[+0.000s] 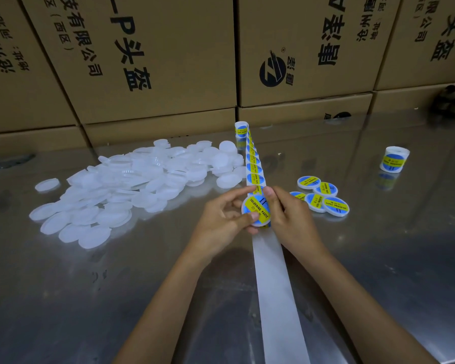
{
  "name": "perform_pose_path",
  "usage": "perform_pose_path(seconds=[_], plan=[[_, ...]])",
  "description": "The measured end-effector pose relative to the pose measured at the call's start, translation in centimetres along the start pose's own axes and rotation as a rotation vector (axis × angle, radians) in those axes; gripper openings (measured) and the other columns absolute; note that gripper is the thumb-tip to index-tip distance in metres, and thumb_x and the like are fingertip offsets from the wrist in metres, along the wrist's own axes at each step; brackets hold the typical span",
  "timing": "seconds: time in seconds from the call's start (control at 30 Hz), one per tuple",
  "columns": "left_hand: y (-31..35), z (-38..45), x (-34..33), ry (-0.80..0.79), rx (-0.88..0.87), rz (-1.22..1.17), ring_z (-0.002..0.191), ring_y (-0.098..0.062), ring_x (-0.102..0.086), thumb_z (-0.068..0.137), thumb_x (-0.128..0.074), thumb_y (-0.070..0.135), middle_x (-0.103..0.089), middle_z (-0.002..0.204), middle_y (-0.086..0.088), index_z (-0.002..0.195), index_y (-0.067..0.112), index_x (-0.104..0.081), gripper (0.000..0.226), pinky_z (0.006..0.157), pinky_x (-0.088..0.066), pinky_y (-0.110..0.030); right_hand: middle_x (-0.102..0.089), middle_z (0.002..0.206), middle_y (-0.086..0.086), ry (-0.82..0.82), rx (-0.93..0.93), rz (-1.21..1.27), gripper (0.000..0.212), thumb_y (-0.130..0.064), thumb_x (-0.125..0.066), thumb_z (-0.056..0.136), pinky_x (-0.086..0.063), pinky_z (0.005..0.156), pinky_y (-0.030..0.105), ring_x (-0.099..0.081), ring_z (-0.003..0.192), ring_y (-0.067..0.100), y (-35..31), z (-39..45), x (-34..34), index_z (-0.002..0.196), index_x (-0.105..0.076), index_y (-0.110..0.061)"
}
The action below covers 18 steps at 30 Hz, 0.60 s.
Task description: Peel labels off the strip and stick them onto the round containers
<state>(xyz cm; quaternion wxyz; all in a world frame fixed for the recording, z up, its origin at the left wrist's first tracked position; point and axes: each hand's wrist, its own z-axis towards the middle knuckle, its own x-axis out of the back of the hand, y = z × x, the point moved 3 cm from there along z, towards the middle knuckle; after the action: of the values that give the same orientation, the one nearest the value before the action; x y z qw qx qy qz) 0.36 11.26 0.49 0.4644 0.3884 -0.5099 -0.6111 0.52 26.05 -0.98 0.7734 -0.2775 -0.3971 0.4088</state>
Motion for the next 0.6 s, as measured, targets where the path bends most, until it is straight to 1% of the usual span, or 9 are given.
perform_pose_path(seconds=[0.07,0.13,0.2,0.27,0.3,0.4,0.5,0.53,0.6], plan=[[0.0,-0.1,0.1,0.043,0.029,-0.037,0.08,-0.025,-0.075,0.084,-0.072,-0.009,-0.071,0.097,-0.017,0.118,0.009,-0.069,0.039,0.069,-0.062,-0.03,-0.042,0.059,-0.004,-0.008,-0.057,0.11,0.038,-0.03,-0.041,0.105,-0.033,0.055,0.031,-0.038,0.057,0.009,-0.2,0.0,-0.1,0.075,-0.048,-0.009],[0.1,-0.2,0.4,0.141,0.037,-0.094,0.079,-0.026,-0.076,0.08,-0.077,-0.007,-0.073,0.091,-0.016,0.108,0.004,-0.068,0.03,0.065,-0.062,-0.029,-0.045,0.061,-0.004,-0.035,-0.111,0.221,0.04,-0.037,-0.04,0.105,-0.037,0.057,0.028,-0.042,0.06,0.008,-0.2,0.0,-0.3,0.079,-0.051,-0.008],[0.0,-0.1,0.9,0.238,0.042,-0.187,0.074,-0.024,-0.076,0.079,-0.078,-0.004,-0.076,0.084,-0.015,0.094,0.0,-0.061,0.023,0.06,-0.06,-0.026,-0.05,0.059,-0.009,-0.096,-0.121,0.26,0.032,-0.042,-0.044,0.101,-0.039,0.056,0.021,-0.046,0.059,0.006,-0.2,0.0,-0.6,0.087,-0.057,-0.017],[-0.2,0.0,1.3,0.282,0.05,-0.246,0.07,-0.022,-0.076,0.08,-0.078,-0.003,-0.076,0.078,-0.015,0.086,0.002,-0.056,0.023,0.058,-0.058,-0.025,-0.052,0.059,-0.011,-0.159,-0.081,0.227,0.016,-0.043,-0.055,0.097,-0.039,0.056,0.02,-0.045,0.057,0.006,-0.2,-0.2,-1.1,0.098,-0.058,-0.027],[-0.3,-0.1,1.4,0.287,0.056,-0.25,0.07,-0.022,-0.076,0.081,-0.078,-0.002,-0.076,0.077,-0.015,0.086,0.002,-0.056,0.023,0.058,-0.058,-0.024,-0.053,0.061,-0.012,-0.175,-0.057,0.206,0.015,-0.041,-0.061,0.094,-0.038,0.056,0.02,-0.044,0.056,0.007,-0.2,-0.3,-1.3,0.102,-0.057,-0.029],[-0.4,0.0,1.5,0.265,0.1,-0.248,0.077,-0.022,-0.076,0.081,-0.079,0.001,-0.076,0.083,-0.017,0.096,0.001,-0.06,0.024,0.061,-0.059,-0.024,-0.058,0.066,-0.003,-0.16,-0.01,0.174,0.022,-0.038,-0.07,0.089,-0.038,0.054,0.024,-0.042,0.054,0.007,-0.1,-0.3,-1.2,0.106,-0.06,-0.029],[-0.4,0.1,1.5,0.178,0.124,-0.225,0.082,-0.022,-0.076,0.085,-0.076,0.004,-0.076,0.092,-0.019,0.116,0.017,-0.068,0.034,0.066,-0.06,-0.026,-0.049,0.059,0.005,-0.128,-0.005,0.17,0.026,-0.043,-0.07,0.087,-0.034,0.053,0.032,-0.037,0.053,0.01,-0.1,-0.1,-0.9,0.108,-0.066,-0.028],[-0.4,0.0,1.5,0.148,0.124,-0.224,0.082,-0.021,-0.076,0.086,-0.075,0.005,-0.076,0.093,-0.018,0.117,0.02,-0.069,0.035,0.067,-0.06,-0.026,-0.046,0.057,0.006,-0.128,-0.005,0.198,0.027,-0.046,-0.068,0.087,-0.035,0.053,0.035,-0.036,0.053,0.012,-0.1,-0.1,-0.9,0.109,-0.067,-0.029],[-0.3,0.0,1.4,0.123,0.116,-0.211,0.082,-0.021,-0.076,0.088,-0.073,0.008,-0.077,0.095,-0.013,0.117,0.02,-0.07,0.031,0.066,-0.06,-0.026,-0.045,0.058,0.014,-0.136,-0.016,0.252,0.024,-0.044,-0.065,0.09,-0.036,0.055,0.042,-0.036,0.056,0.024,-0.2,0.0,-0.9,0.11,-0.07,-0.03]])
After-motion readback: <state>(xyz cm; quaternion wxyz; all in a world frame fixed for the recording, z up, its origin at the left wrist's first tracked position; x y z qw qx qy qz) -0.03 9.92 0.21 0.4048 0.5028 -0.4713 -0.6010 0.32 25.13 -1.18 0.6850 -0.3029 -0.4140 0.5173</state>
